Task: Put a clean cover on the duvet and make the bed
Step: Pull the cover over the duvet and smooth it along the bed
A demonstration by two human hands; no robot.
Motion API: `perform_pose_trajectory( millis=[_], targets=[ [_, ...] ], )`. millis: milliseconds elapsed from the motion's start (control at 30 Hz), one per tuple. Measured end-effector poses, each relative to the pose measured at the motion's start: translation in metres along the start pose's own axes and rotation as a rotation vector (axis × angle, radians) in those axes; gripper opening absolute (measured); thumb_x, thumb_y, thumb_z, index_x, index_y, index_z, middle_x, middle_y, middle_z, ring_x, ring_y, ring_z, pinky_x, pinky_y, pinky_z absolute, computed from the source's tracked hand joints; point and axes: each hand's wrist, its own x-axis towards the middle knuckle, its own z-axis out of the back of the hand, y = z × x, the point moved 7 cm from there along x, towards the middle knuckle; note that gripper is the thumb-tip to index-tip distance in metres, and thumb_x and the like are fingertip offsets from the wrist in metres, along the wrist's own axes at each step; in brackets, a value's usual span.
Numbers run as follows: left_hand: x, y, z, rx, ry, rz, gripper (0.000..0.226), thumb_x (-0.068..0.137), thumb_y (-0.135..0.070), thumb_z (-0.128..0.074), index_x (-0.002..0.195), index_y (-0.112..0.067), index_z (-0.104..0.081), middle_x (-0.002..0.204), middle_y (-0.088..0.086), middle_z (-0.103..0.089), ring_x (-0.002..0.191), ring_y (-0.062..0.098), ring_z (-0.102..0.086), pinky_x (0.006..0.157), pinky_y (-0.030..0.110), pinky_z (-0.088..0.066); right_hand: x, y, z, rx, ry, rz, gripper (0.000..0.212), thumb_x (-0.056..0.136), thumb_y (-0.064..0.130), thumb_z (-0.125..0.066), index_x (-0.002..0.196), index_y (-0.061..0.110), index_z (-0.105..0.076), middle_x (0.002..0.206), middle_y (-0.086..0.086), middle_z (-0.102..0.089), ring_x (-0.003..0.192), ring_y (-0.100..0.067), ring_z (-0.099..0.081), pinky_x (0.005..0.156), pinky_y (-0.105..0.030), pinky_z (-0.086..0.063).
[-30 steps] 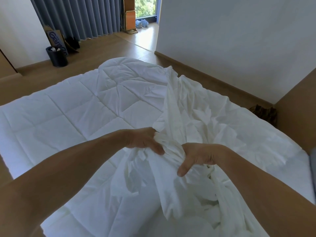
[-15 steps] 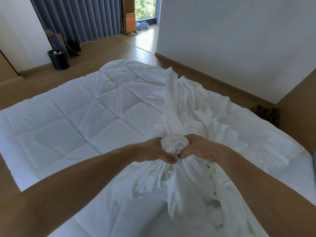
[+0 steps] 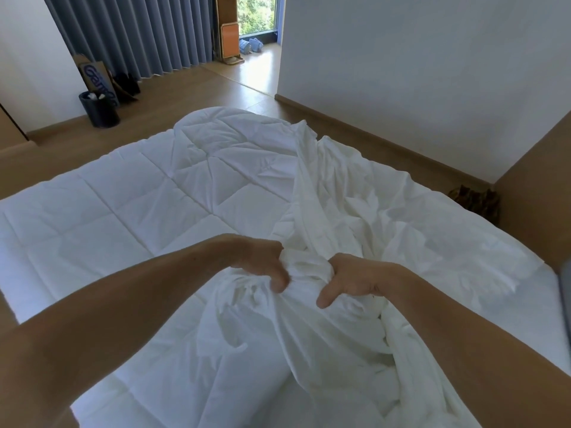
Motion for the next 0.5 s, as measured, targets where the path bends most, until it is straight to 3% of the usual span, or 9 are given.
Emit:
perform_pose_trajectory(
  millis=[100,200,267,400,500],
  targets=[
    [-0.004,0.001,0.0,-0.252,-0.025,-0.078,0.032,0.064,-0.005,-0.072,0.096,-0.007,-0.069,0.088,-0.002,-0.069,0.084,0.015,-0.065,0.078,0.026,-0.051,0.0,0.002,0.0,0.147,-0.037,0.065,0.021,0.062,0.017,-0.074,0.076,0.01,-0.061,0.071,-0.001,-0.054,0.072,-0.018,-0.052,0.07,-0.032,-0.041],
    [-0.005,0.001,-0.005,-0.36,0.037,-0.151,0.037,0.062,-0.001,-0.065,0.099,-0.003,-0.069,0.092,0.004,-0.072,0.088,0.019,-0.069,0.081,0.032,-0.055,-0.004,0.001,-0.002,0.255,0.001,0.094,0.019,0.061,0.014,-0.066,0.08,0.011,-0.065,0.071,0.002,-0.057,0.073,-0.016,-0.055,0.073,-0.03,-0.043],
    [-0.005,0.004,-0.009,-0.358,0.059,-0.129,0.047,0.062,-0.001,-0.063,0.108,0.003,-0.066,0.098,0.01,-0.07,0.092,0.025,-0.068,0.085,0.036,-0.055,-0.004,0.0,-0.001,0.299,0.021,0.088,0.023,0.062,0.011,-0.062,0.084,0.009,-0.066,0.077,-0.005,-0.06,0.075,-0.021,-0.059,0.073,-0.032,-0.046],
    [0.004,0.018,-0.019,-0.452,0.012,0.005,0.08,0.05,-0.016,-0.07,0.126,0.0,-0.055,0.117,0.021,-0.064,0.098,0.033,-0.066,0.092,0.049,-0.053,0.0,-0.003,0.006,0.432,-0.035,0.068,0.04,0.066,0.014,-0.063,0.102,-0.004,-0.067,0.087,-0.014,-0.062,0.079,-0.026,-0.06,0.071,-0.031,-0.047],
    [0.01,0.015,-0.026,-0.479,0.036,-0.034,0.09,0.051,-0.039,-0.088,0.131,-0.015,-0.056,0.125,0.01,-0.065,0.111,0.029,-0.065,0.103,0.051,-0.048,-0.003,-0.004,0.008,0.522,0.013,0.084,0.034,0.086,0.007,-0.066,0.118,-0.004,-0.066,0.103,-0.015,-0.072,0.093,-0.027,-0.069,0.081,-0.03,-0.052]
  ],
)
